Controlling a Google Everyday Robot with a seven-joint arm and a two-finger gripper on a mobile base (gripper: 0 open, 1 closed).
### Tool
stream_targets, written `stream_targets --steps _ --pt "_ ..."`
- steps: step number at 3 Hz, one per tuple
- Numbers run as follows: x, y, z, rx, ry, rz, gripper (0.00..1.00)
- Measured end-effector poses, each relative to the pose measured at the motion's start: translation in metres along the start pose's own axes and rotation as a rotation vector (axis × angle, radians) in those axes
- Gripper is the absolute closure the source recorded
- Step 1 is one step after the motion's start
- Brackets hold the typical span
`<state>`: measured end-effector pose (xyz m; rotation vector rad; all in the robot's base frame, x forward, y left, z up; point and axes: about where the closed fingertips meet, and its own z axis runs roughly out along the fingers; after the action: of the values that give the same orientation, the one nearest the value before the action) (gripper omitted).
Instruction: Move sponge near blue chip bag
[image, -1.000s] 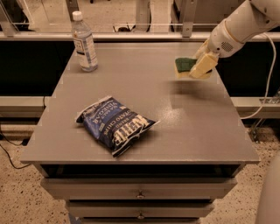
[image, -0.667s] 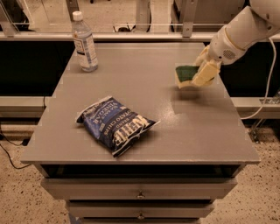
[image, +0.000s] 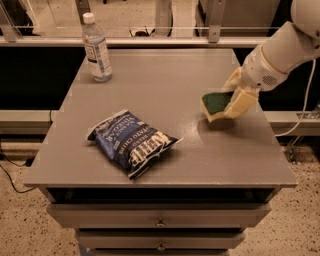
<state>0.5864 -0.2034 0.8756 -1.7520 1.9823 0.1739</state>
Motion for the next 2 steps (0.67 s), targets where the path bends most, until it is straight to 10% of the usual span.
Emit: stream_targets --steps 2 --pt "-0.006 0.063 0.006 -0.111 -0.015 -0.072 1.00"
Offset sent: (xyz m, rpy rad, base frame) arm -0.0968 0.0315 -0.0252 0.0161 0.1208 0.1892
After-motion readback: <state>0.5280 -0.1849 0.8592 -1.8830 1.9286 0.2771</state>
